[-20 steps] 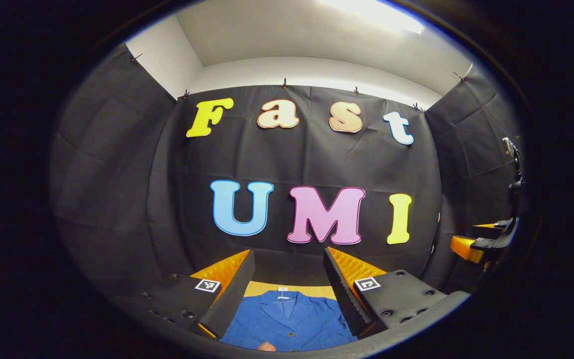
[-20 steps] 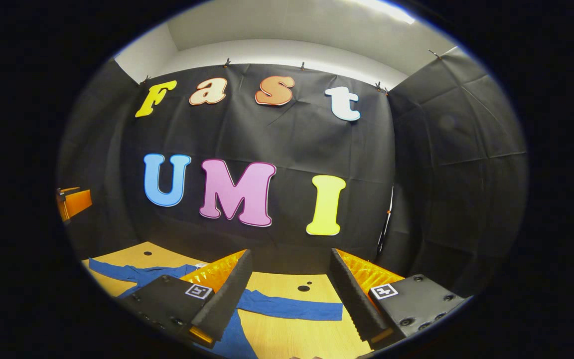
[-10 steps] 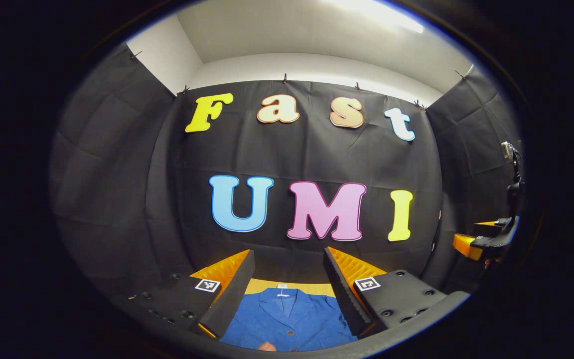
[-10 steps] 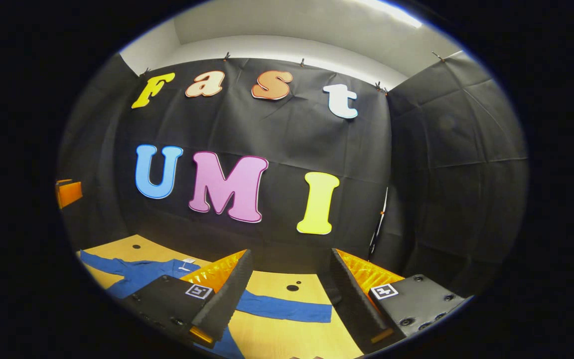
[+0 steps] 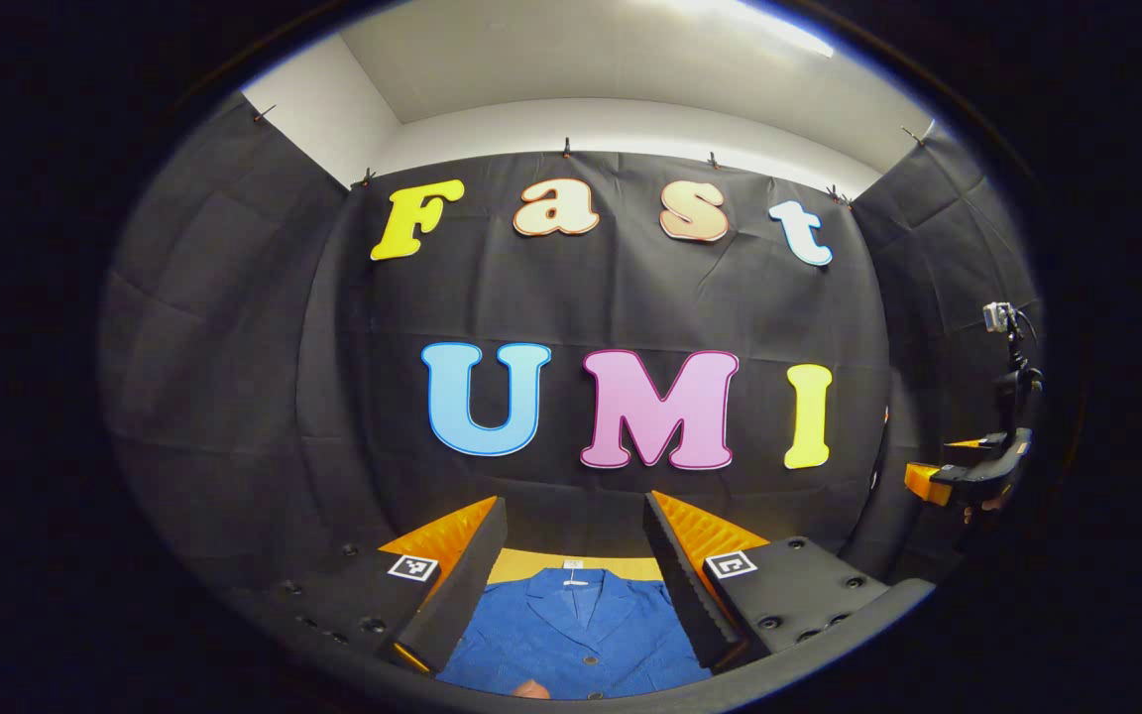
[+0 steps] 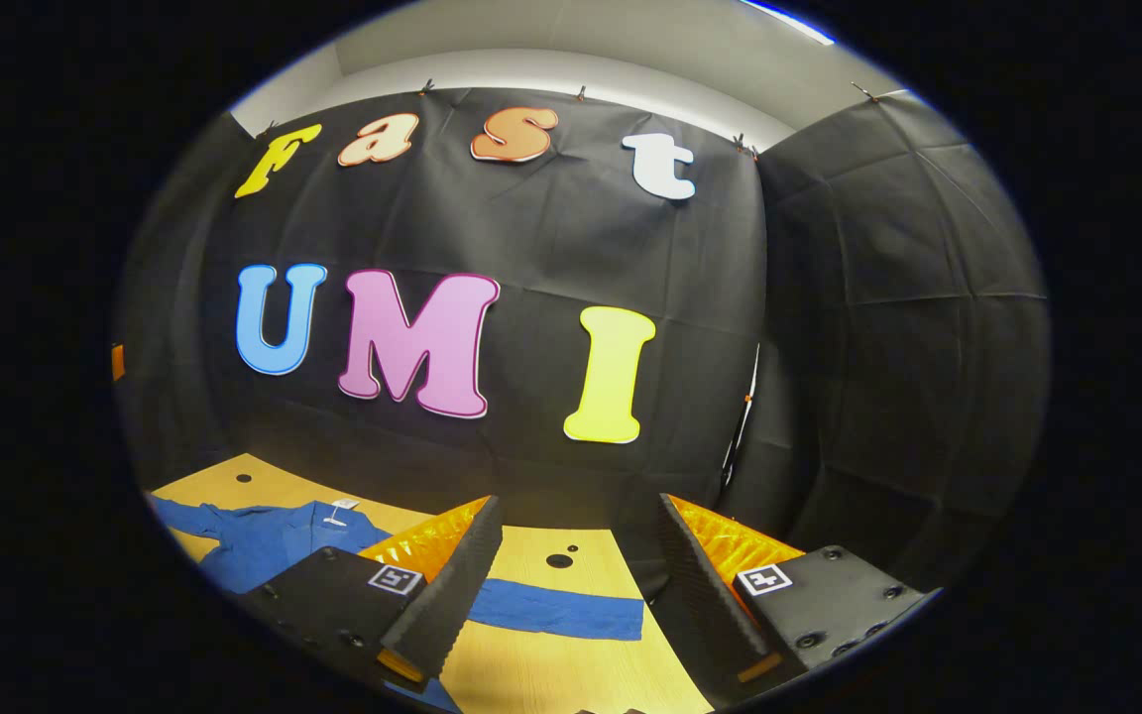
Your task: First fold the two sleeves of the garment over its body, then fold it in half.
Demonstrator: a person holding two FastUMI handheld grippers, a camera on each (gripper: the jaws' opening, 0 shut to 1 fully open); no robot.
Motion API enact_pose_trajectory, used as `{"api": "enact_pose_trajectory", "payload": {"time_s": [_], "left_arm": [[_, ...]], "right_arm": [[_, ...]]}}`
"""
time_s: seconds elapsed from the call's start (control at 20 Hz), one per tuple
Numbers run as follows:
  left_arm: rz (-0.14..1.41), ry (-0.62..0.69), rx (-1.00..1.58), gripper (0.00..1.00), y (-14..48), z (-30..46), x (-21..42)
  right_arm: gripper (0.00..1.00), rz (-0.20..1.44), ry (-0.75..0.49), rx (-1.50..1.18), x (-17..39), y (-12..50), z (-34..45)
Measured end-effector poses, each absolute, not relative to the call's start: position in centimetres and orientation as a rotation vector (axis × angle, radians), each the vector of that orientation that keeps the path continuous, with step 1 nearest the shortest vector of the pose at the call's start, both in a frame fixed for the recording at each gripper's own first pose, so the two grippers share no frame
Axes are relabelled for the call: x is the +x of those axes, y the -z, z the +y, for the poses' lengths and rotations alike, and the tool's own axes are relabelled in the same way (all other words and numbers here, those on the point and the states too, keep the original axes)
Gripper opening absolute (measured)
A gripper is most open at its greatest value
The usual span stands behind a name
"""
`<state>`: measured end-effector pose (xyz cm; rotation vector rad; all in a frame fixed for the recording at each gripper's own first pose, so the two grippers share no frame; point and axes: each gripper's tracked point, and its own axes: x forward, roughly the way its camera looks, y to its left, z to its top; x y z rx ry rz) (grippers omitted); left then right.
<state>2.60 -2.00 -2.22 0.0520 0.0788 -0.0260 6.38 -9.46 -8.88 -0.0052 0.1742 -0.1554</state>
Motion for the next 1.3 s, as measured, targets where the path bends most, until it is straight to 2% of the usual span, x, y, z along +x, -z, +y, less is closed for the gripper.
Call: {"api": "enact_pose_trajectory", "payload": {"time_s": [0.05, 0.1, 0.25, 0.45, 0.6, 0.95, 1.3], "left_arm": [[0.084, 0.023, 0.055, 0.8, 2.3, -2.1, 2.7], [0.092, 0.022, 0.057, 0.8, 2.6, -2.2, 3.0], [0.109, 0.02, 0.07, 0.8, 3.2, -2.6, 3.6], [0.14, 0.003, 0.095, 0.8, 4.1, -2.9, 4.9], [0.155, -0.039, 0.101, 0.8, 4.3, -2.4, 5.7], [0.218, -0.1, 0.077, 0.8, 6.4, -2.3, 7.4], [0.226, -0.06, 0.104, 0.8, 6.9, -4.7, 9.1]], "right_arm": [[0.93, 0.186, 0.157, -0.008, 7.2, 9.9, -9.7], [0.99, 0.202, 0.157, -0.01, 8.2, 11.1, -10.1], [0.99, 0.265, 0.145, -0.027, 11.8, 15.8, -10.9], [0.99, 0.539, 0.174, 0.072, 16.0, 27.0, -12.8], [1.0, 0.707, 0.247, 0.167, 17.8, 34.7, -14.8], [1.0, 0.998, 0.33, 0.222, 16.7, 46.4, -17.5], [1.0, 1.165, 0.361, 0.268, 15.4, 52.1, -18.2]]}}
